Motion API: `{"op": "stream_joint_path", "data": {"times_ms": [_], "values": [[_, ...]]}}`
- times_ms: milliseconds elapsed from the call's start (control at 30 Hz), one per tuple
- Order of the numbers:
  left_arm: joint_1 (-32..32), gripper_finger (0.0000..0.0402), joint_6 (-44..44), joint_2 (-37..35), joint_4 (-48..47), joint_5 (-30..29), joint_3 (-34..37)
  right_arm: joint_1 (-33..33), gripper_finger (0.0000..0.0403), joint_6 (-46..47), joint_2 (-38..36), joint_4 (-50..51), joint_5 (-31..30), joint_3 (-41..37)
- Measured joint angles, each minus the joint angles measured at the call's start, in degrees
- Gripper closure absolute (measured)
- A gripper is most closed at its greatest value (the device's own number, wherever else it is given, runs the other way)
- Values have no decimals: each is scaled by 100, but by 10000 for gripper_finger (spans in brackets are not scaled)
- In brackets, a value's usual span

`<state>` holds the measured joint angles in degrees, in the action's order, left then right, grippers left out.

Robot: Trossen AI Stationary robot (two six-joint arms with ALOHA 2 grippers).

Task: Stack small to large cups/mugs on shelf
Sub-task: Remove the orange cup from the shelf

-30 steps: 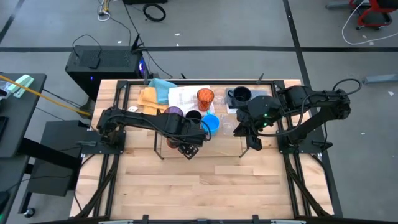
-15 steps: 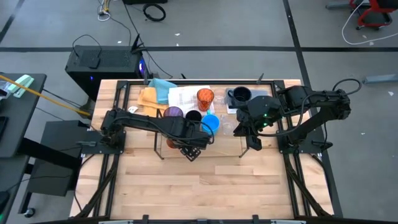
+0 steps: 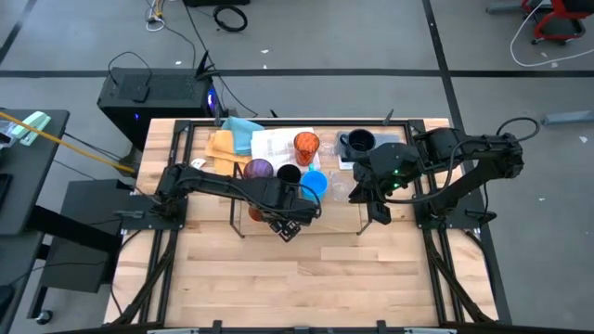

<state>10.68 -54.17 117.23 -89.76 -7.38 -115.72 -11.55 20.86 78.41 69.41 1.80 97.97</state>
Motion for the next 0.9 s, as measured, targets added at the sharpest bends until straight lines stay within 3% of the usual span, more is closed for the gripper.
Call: {"op": "stream_joint_path", "data": {"times_ms": [267,567,900], "values": [[0,261,-1,0,-15,-9,0,0,336,-2,0,0,0,0],[0,386,81,0,-22,-36,0,0,336,-4,0,0,0,0],[344,391,-192,-6,-7,509,0,0,336,-8,0,-1,0,0]]}}
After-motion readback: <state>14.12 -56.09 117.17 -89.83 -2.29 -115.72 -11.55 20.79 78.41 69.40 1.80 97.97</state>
